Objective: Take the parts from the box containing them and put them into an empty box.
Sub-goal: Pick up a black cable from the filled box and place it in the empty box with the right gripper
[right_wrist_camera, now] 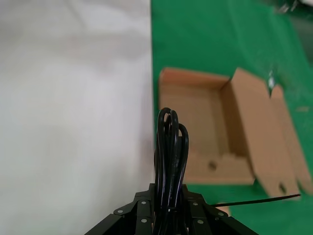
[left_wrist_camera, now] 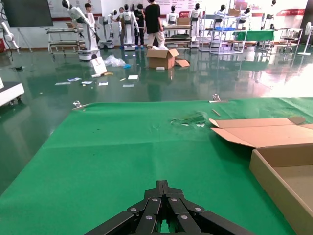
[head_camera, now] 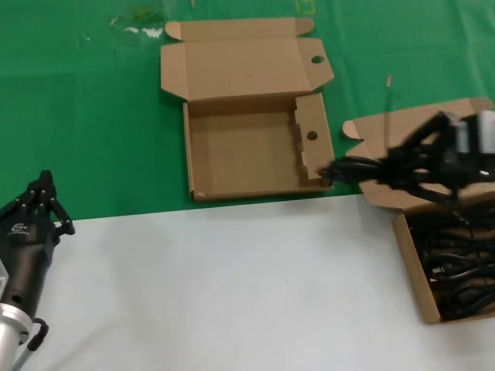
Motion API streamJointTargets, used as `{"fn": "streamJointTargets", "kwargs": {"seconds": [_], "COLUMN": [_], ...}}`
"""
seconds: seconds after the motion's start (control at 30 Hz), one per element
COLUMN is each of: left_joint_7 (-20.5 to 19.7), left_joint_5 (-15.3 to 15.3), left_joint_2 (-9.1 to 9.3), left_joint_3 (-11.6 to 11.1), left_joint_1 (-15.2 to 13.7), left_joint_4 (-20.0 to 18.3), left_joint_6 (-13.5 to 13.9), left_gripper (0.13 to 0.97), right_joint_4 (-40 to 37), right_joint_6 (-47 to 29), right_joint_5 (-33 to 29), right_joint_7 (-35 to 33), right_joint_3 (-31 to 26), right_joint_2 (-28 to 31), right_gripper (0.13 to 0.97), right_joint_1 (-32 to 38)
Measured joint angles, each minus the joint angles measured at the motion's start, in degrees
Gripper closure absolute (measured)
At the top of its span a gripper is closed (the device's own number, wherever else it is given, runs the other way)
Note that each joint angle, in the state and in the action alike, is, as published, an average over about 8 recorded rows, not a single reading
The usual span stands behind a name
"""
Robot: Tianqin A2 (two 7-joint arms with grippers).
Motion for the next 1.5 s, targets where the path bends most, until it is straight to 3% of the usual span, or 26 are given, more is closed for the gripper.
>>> {"fn": "streamJointTargets", "kwargs": {"seconds": [0.27,0.8,1.17,1.5], "left_joint_7": [0.0,0.0,0.0,0.0], "left_joint_5": [0.0,0.0,0.0,0.0], "left_joint_2": [0.0,0.0,0.0,0.0], "left_joint_3": [0.0,0.0,0.0,0.0], "left_joint_1": [0.0,0.0,0.0,0.0], "left_joint_4": [0.0,0.0,0.0,0.0], "left_joint_6": [0.0,0.0,0.0,0.0], "left_gripper": [0.957,0.957,0.957,0.957], "right_joint_4": [-5.9,-26.0,-35.7,-37.9], "right_joint_6": [5.4,13.7,16.4,17.9], "right_joint_5": [-3.9,-6.6,-5.4,-4.3], "right_joint_7": [-0.6,-8.7,-15.9,-19.9], "right_joint_3": [-3.6,-8.9,-10.1,-10.3], "right_joint_2": [-10.1,-27.0,-32.9,-34.4], "right_gripper": [0.864,0.864,0.864,0.846], "right_joint_1": [2.7,9.5,11.9,11.7]}}
